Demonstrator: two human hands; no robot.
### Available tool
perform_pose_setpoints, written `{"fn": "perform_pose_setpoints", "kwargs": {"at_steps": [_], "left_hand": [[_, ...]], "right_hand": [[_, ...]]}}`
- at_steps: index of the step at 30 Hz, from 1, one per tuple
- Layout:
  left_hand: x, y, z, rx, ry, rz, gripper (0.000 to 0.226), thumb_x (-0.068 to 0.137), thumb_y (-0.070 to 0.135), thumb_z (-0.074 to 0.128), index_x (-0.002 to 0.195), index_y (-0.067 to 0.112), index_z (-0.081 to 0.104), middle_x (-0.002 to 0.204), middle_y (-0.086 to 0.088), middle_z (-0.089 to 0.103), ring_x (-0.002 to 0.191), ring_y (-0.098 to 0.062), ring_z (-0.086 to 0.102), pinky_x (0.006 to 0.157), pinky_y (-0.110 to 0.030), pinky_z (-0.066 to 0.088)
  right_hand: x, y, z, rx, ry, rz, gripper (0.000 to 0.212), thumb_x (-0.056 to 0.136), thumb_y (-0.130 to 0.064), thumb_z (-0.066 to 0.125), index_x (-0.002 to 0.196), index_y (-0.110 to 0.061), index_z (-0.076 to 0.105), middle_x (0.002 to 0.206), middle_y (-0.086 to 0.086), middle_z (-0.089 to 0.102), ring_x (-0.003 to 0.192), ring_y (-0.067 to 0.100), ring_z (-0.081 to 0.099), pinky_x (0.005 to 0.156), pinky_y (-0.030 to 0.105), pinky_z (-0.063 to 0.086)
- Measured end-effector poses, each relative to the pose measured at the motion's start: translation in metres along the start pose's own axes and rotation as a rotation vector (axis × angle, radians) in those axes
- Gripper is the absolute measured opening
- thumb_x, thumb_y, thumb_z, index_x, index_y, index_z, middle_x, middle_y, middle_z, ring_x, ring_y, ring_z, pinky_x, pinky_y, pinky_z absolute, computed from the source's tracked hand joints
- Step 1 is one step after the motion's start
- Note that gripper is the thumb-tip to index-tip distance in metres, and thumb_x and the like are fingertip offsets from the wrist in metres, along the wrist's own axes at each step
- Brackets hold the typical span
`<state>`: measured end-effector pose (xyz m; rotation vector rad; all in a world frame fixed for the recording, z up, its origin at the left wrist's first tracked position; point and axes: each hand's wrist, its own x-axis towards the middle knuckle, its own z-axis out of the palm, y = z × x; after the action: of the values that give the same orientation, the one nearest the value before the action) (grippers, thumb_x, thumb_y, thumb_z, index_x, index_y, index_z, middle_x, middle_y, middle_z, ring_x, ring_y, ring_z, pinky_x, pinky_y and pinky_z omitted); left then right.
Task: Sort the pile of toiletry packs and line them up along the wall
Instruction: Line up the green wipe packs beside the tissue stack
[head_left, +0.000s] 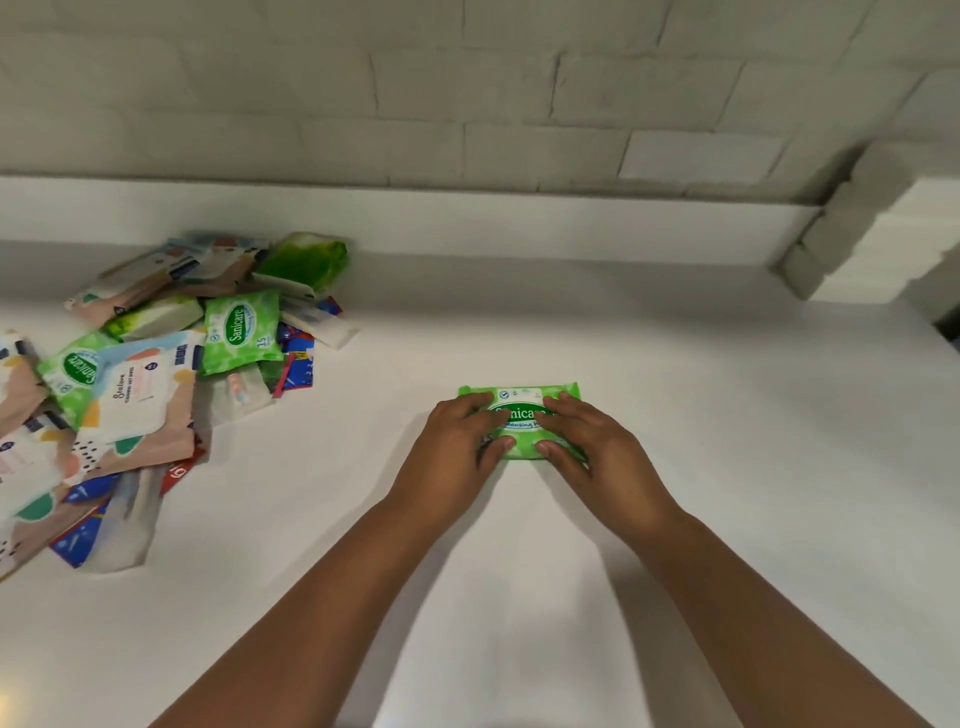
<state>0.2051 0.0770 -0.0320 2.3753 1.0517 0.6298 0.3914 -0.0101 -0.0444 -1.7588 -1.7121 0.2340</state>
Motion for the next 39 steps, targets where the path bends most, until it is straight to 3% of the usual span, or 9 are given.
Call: {"fn": "perform_pose_setpoints", "kwargs": {"at_steps": [20, 25, 31, 36, 39], "left_hand": [[0.09, 0.147, 0.134, -0.032, -0.026, 0.091, 0.029, 0.087, 0.022, 0.066, 0.115, 0.015, 0.068, 0.128, -0.009, 0.058, 0.116, -0.03, 0.051, 0.098, -0.029, 0.035], [0.115, 0.167, 0.159, -0.028, -0.063, 0.113, 0.031, 0.088, 0.025, 0.065, 0.116, 0.015, 0.067, 0.131, -0.008, 0.057, 0.118, -0.028, 0.05, 0.099, -0.026, 0.034], [0.158, 0.182, 0.174, -0.048, -0.132, 0.175, 0.03, 0.088, 0.022, 0.065, 0.117, 0.013, 0.067, 0.134, -0.007, 0.054, 0.12, -0.024, 0.051, 0.097, -0.017, 0.034], [0.185, 0.186, 0.183, -0.079, -0.147, 0.19, 0.029, 0.088, 0.021, 0.065, 0.115, 0.014, 0.067, 0.133, -0.006, 0.055, 0.119, -0.019, 0.053, 0.096, -0.015, 0.036], [0.201, 0.187, 0.191, -0.047, -0.106, 0.207, 0.026, 0.087, 0.02, 0.066, 0.112, 0.012, 0.069, 0.128, -0.008, 0.058, 0.115, -0.023, 0.055, 0.095, -0.016, 0.033]], "right_hand": [[-0.035, 0.163, -0.131, 0.015, 0.065, 0.113, 0.031, 0.09, -0.028, 0.065, 0.12, -0.02, 0.067, 0.134, -0.006, 0.057, 0.13, 0.009, 0.046, 0.108, 0.029, 0.038], [-0.038, 0.191, -0.152, -0.009, 0.109, 0.127, 0.031, 0.09, -0.027, 0.065, 0.119, -0.017, 0.067, 0.132, -0.004, 0.059, 0.128, 0.009, 0.047, 0.108, 0.025, 0.036], [-0.033, 0.218, -0.165, -0.078, 0.167, 0.162, 0.032, 0.09, -0.031, 0.061, 0.118, -0.018, 0.068, 0.13, -0.001, 0.061, 0.125, 0.015, 0.051, 0.106, 0.029, 0.039], [-0.018, 0.233, -0.172, -0.104, 0.187, 0.183, 0.032, 0.09, -0.03, 0.059, 0.118, -0.016, 0.068, 0.13, 0.001, 0.061, 0.123, 0.016, 0.052, 0.106, 0.02, 0.033], [-0.002, 0.242, -0.175, -0.124, 0.161, 0.193, 0.034, 0.092, -0.031, 0.054, 0.121, -0.017, 0.066, 0.132, 0.001, 0.059, 0.126, 0.018, 0.051, 0.106, 0.029, 0.038]]}}
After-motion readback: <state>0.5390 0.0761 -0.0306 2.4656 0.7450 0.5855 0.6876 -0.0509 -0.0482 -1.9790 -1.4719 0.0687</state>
